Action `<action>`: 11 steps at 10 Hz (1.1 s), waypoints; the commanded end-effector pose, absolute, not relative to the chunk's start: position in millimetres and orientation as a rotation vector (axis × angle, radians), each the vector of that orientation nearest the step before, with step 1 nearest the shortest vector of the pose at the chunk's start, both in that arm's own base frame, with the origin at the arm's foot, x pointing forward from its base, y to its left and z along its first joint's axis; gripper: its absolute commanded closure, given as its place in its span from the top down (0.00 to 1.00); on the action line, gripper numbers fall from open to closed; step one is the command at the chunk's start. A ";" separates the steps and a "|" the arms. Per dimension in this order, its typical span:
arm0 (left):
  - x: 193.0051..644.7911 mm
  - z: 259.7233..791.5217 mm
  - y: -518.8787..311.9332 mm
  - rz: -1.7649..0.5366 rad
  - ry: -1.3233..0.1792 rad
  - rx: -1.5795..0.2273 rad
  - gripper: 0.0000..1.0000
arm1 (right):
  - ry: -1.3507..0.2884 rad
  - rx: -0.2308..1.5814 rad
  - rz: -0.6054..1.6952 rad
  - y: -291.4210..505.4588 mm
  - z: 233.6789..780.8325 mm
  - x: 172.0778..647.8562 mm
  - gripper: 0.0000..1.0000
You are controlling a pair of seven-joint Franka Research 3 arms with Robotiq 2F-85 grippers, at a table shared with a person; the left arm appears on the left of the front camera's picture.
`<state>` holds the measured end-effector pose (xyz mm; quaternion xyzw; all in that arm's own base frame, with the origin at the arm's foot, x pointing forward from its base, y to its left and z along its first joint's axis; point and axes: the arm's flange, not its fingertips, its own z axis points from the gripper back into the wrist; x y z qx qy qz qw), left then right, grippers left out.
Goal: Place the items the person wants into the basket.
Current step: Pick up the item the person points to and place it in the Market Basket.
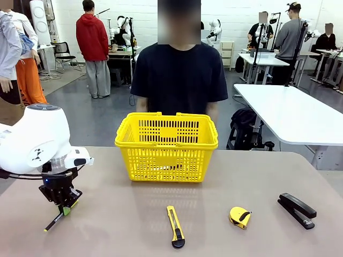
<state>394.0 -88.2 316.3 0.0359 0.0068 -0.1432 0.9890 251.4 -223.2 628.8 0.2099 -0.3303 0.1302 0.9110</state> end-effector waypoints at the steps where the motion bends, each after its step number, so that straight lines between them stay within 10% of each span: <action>1: 356.7 363.6 -84.0 -0.414 0.013 0.048 0.00 | -0.685 0.445 0.282 -222.7 627.9 251.3 1.00; 6: 366.5 527.5 -107.0 -0.590 -0.095 -0.022 0.00 | -0.685 0.445 0.282 -222.7 627.9 251.3 1.00; 11: 366.2 563.3 -125.8 -0.552 -0.065 0.035 0.00 | -0.685 0.445 0.282 -222.7 627.9 251.3 1.00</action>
